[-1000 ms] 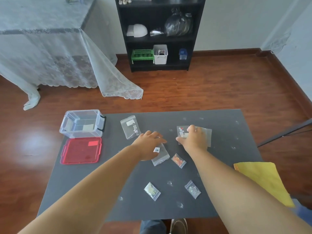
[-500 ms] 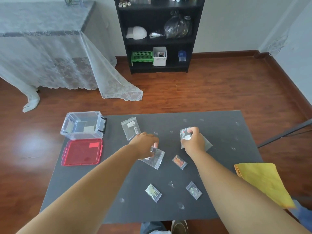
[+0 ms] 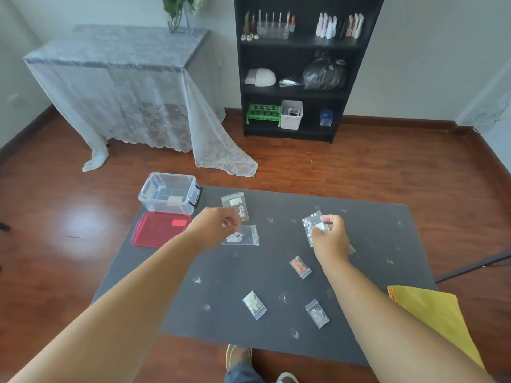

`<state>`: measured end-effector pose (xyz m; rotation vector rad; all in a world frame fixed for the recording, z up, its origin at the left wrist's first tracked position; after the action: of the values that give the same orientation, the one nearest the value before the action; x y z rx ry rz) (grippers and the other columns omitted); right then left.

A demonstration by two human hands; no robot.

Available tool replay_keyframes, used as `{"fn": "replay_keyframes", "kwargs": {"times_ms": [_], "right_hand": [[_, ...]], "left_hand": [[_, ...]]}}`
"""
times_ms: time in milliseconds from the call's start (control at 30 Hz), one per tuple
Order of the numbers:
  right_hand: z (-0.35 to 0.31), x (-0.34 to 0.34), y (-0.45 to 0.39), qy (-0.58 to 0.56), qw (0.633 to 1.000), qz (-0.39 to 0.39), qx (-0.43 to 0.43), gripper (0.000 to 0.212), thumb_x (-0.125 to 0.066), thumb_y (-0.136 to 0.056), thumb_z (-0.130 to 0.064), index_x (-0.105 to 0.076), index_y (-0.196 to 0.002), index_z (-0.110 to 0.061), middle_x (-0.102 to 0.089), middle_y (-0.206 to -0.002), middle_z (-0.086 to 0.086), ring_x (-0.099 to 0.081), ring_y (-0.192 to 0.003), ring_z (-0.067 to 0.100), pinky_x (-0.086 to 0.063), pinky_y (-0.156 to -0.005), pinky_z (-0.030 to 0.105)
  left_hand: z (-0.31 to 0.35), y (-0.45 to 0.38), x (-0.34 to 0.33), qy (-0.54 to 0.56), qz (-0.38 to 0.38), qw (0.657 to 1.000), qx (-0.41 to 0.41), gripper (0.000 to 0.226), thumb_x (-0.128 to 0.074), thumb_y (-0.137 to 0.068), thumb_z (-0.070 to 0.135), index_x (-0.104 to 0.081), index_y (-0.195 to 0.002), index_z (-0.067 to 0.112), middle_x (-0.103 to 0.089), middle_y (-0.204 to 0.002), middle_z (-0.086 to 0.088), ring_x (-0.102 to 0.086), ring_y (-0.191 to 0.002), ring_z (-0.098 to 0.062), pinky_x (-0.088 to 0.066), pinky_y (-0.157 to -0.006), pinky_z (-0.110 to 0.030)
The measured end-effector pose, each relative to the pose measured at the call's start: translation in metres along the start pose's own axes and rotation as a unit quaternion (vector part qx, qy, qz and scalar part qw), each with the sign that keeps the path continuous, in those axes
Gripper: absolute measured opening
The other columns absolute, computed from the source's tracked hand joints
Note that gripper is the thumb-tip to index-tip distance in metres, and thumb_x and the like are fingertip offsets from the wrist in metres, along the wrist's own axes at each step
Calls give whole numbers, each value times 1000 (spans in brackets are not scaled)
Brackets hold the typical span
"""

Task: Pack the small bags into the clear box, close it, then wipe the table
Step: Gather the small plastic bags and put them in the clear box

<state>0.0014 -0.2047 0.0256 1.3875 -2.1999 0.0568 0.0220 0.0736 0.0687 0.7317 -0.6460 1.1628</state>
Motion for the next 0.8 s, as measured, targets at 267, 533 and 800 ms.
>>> {"fn": "replay_keyframes", "kwargs": {"times_ms": [267, 533, 800], "right_hand": [[-51, -48, 32, -43, 991, -105, 72, 14, -59, -84, -21, -60, -92, -33, -63, -91, -16, -61, -80, 7, -46, -62, 27], [-101, -96, 30, -24, 983, -136, 118, 8, -66, -84, -29, -69, -78, -34, -67, -78, -30, -59, -77, -12, -42, -63, 21], [-125, -143, 32, -28, 981, -138, 137, 18, -63, -87, -21, -68, -80, -36, -69, -80, -24, -62, -72, -2, -45, -55, 11]], "left_hand": [[-31, 18, 76, -23, 157, 986, 45, 15, -59, -86, 14, -68, -86, 26, -68, -87, 15, -62, -83, -12, -50, -72, -31], [-99, -29, 127, -107, 211, 966, 105, 13, -57, -88, 22, -67, -90, 29, -65, -107, 8, -46, -109, -28, -36, -90, -39], [-148, -58, 124, -138, 154, 973, 98, 21, -47, -90, 16, -60, -93, 32, -65, -106, 14, -43, -110, -26, -26, -85, -38]]}}
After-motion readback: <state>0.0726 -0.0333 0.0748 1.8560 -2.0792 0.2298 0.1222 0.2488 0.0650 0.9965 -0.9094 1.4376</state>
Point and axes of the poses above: each hand's wrist, its own y-axis away from the middle knuckle, its own x-axis out of the back of the hand, z = x × y, the point moved 1 cm from there along -y, towards the middle knuckle
